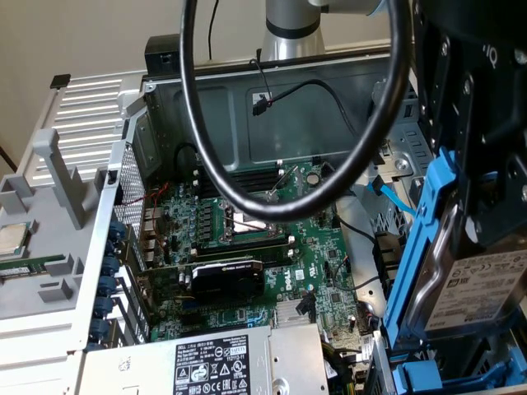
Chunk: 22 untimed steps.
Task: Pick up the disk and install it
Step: 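Insert the disk into the insertion slot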
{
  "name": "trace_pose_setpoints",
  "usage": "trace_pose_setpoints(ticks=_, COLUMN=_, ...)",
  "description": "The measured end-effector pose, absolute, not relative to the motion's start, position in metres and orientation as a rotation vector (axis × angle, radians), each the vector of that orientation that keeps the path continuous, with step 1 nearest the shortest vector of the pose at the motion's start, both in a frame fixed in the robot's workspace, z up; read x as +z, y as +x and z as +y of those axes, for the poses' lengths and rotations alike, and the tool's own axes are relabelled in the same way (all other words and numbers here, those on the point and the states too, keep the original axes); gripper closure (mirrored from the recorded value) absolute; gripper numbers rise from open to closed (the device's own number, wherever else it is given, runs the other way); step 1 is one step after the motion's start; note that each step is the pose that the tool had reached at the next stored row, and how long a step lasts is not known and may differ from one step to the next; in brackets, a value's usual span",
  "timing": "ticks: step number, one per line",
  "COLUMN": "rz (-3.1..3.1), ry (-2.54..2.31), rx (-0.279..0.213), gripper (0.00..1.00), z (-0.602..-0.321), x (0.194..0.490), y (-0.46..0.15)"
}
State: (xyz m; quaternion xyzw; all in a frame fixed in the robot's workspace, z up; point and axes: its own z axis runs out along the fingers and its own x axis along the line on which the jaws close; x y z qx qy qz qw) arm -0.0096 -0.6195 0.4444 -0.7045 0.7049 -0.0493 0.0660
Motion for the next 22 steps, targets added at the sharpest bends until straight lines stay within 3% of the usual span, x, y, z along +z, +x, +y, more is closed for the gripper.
trace_pose_setpoints(ticks=22, rz=2.124, ry=-2.123, rx=-0.154, gripper=0.63, z=-0.6197, x=0.4409, y=-0.0106)
